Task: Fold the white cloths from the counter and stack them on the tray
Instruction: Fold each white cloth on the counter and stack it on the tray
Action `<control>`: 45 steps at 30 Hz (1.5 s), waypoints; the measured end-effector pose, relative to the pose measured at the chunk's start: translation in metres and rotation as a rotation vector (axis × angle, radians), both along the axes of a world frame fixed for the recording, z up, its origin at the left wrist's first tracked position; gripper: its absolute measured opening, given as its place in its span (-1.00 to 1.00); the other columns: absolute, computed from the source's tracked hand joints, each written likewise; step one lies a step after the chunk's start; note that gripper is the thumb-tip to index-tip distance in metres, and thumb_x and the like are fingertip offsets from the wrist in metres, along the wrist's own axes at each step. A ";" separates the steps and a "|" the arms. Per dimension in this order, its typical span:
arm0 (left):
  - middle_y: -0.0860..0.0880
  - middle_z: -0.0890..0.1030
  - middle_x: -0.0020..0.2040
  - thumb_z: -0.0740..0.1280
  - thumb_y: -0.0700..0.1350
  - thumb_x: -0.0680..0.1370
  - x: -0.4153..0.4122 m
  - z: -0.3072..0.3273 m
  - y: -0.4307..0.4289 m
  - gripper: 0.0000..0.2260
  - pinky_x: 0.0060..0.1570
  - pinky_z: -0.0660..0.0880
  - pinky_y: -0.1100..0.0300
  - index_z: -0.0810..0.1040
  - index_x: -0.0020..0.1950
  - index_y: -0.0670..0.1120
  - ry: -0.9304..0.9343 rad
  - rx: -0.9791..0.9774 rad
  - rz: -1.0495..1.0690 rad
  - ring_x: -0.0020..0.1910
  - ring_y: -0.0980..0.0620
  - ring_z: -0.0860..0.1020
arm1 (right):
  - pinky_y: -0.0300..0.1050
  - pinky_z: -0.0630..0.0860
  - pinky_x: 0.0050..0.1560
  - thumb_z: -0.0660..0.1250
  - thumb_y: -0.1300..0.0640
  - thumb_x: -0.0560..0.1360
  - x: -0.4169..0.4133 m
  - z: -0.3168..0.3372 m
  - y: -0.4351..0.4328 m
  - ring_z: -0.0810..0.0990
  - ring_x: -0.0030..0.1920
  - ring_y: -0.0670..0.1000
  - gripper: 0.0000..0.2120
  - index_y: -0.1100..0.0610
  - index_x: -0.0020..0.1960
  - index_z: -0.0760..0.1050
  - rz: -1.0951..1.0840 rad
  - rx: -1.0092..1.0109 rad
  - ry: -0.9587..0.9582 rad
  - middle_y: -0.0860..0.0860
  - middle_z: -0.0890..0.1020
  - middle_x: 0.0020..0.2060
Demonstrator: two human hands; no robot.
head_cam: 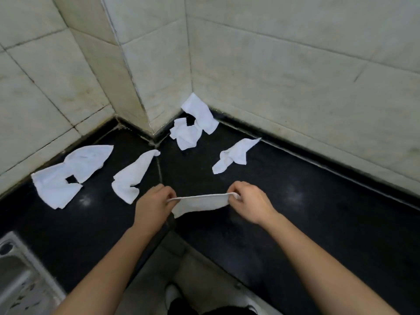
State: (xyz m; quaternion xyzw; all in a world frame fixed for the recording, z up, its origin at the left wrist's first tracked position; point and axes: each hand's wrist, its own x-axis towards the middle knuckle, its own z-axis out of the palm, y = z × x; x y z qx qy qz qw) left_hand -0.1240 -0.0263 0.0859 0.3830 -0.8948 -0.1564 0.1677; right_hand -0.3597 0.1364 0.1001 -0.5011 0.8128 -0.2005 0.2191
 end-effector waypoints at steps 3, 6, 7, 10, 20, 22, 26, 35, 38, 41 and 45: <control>0.08 0.47 -0.27 0.51 -0.03 0.43 -0.048 0.017 0.022 -0.86 -0.36 0.44 0.13 0.57 -0.23 0.03 0.044 0.018 -0.010 -0.34 0.07 0.48 | -0.09 0.49 -0.07 0.25 -0.04 0.57 -0.042 0.015 0.042 0.55 -0.05 -0.07 -0.88 -0.13 0.03 0.55 -0.097 -0.057 0.015 -0.14 0.56 -0.07; 0.08 0.48 -0.24 0.47 -0.01 0.46 -0.092 0.032 0.036 -0.89 -0.31 0.42 0.13 0.58 -0.20 0.04 0.043 0.050 -0.032 -0.30 0.04 0.50 | -0.07 0.47 -0.06 0.26 -0.05 0.59 -0.077 0.025 0.069 0.54 -0.08 -0.04 -0.85 -0.11 0.06 0.60 -0.209 -0.121 0.068 -0.12 0.53 -0.13; 0.08 0.49 -0.23 0.46 -0.01 0.48 -0.105 0.036 0.039 -0.90 -0.28 0.44 0.11 0.58 -0.19 0.04 0.047 0.057 -0.048 -0.27 0.03 0.51 | -0.06 0.48 -0.05 0.27 -0.03 0.60 -0.087 0.028 0.075 0.55 -0.08 -0.01 -0.85 -0.08 0.05 0.60 -0.243 -0.146 0.070 -0.11 0.53 -0.14; 0.08 0.54 -0.18 0.42 -0.05 0.50 -0.141 0.050 0.043 -0.93 -0.22 0.45 0.08 0.57 -0.17 0.03 0.088 0.074 -0.077 -0.22 0.03 0.53 | -0.11 0.44 -0.03 0.28 0.04 0.60 -0.109 0.039 0.086 0.56 -0.04 0.01 -0.87 0.00 0.04 0.60 -0.323 -0.228 0.074 -0.05 0.60 -0.09; 0.00 0.52 -0.16 0.42 -0.30 0.44 -0.149 0.030 0.051 -0.87 -0.36 0.39 0.14 0.53 -0.14 -0.11 0.250 -0.090 -0.267 -0.30 0.03 0.46 | -0.28 0.38 -0.10 0.37 0.15 0.50 -0.087 0.024 0.115 0.52 -0.19 -0.12 -0.93 0.04 -0.04 0.61 -0.515 -0.301 0.063 -0.10 0.55 -0.13; -0.02 0.53 -0.16 0.45 -0.36 0.38 -0.129 -0.003 0.058 -0.82 -0.42 0.44 0.10 0.54 -0.15 -0.13 0.190 -0.077 -0.335 -0.30 0.00 0.50 | -0.25 0.41 -0.08 0.37 0.18 0.47 -0.070 -0.004 0.128 0.50 -0.21 -0.12 -0.88 0.04 -0.01 0.60 -0.473 -0.167 0.047 -0.11 0.52 -0.13; -0.01 0.55 -0.16 0.46 -0.34 0.34 -0.076 -0.079 0.074 -0.79 -0.44 0.49 0.10 0.54 -0.15 -0.09 -0.069 0.036 -0.426 -0.24 -0.06 0.56 | -0.04 0.55 0.04 0.29 0.10 0.51 -0.028 -0.064 0.151 0.61 -0.01 0.05 -0.82 -0.02 0.08 0.57 -0.375 0.195 -0.001 -0.07 0.56 0.03; 0.10 0.57 -0.25 0.59 -0.28 0.22 -0.010 -0.124 0.099 -0.69 -0.45 0.47 0.23 0.56 -0.23 0.02 -0.326 0.203 -0.630 -0.27 0.04 0.56 | -0.19 0.33 -0.12 0.26 0.04 0.54 0.038 -0.122 0.195 0.56 0.08 0.02 -0.84 -0.02 0.06 0.57 -0.248 0.389 -0.002 -0.05 0.52 0.08; 0.09 0.60 -0.11 0.46 -0.21 0.45 -0.011 -0.119 0.093 -0.86 -0.23 0.46 0.18 0.64 -0.07 0.02 -0.378 0.283 -0.612 -0.09 0.03 0.56 | -0.15 0.46 -0.06 0.28 0.02 0.52 0.033 -0.121 0.196 0.58 0.05 0.01 -0.83 -0.04 0.06 0.60 -0.248 0.392 -0.046 -0.06 0.54 0.07; 0.08 0.61 -0.04 0.38 -0.14 0.55 -0.021 -0.111 0.083 -0.88 -0.06 0.46 0.21 0.67 0.05 0.02 -0.336 0.423 -0.539 -0.02 0.09 0.54 | -0.10 0.53 0.01 0.35 0.05 0.50 0.022 -0.115 0.190 0.60 -0.02 -0.03 -0.87 -0.07 0.00 0.64 -0.365 0.332 -0.186 -0.08 0.58 0.00; 0.04 0.63 -0.13 0.44 -0.18 0.53 -0.048 -0.103 0.066 -0.86 -0.13 0.45 0.32 0.66 0.05 0.01 -0.164 0.687 -0.241 -0.14 0.07 0.58 | -0.24 0.55 0.00 0.45 0.14 0.46 0.000 -0.110 0.173 0.64 -0.12 -0.10 -0.86 -0.07 -0.02 0.65 -0.674 0.121 -0.407 -0.08 0.67 -0.12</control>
